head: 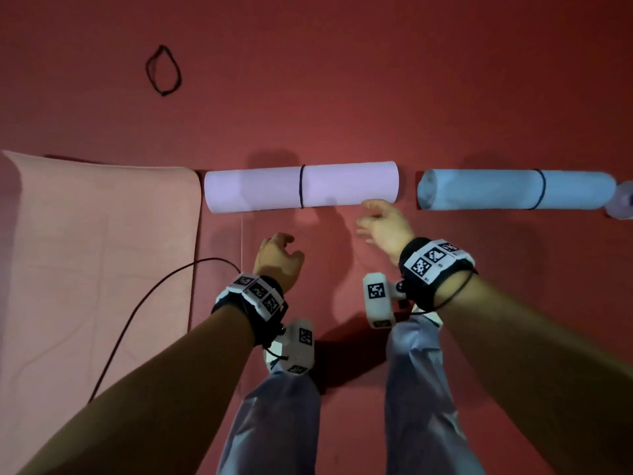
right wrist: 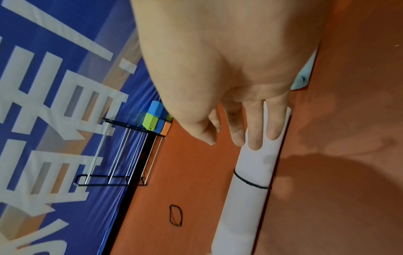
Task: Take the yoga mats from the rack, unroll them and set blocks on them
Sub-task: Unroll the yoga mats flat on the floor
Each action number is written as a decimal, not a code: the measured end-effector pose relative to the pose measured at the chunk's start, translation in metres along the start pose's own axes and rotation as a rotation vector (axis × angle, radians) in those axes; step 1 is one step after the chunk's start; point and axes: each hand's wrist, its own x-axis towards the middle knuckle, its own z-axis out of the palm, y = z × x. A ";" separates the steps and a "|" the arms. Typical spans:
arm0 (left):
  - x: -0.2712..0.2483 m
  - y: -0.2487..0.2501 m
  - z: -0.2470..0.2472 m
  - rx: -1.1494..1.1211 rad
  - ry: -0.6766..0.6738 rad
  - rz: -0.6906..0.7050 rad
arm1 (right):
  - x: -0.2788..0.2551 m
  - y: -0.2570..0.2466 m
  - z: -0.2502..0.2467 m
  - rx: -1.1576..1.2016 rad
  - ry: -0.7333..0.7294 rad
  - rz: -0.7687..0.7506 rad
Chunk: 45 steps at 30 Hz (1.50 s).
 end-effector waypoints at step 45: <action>0.384 -0.014 0.117 0.277 0.571 0.039 | 0.398 0.040 0.085 -1.126 -0.352 -0.674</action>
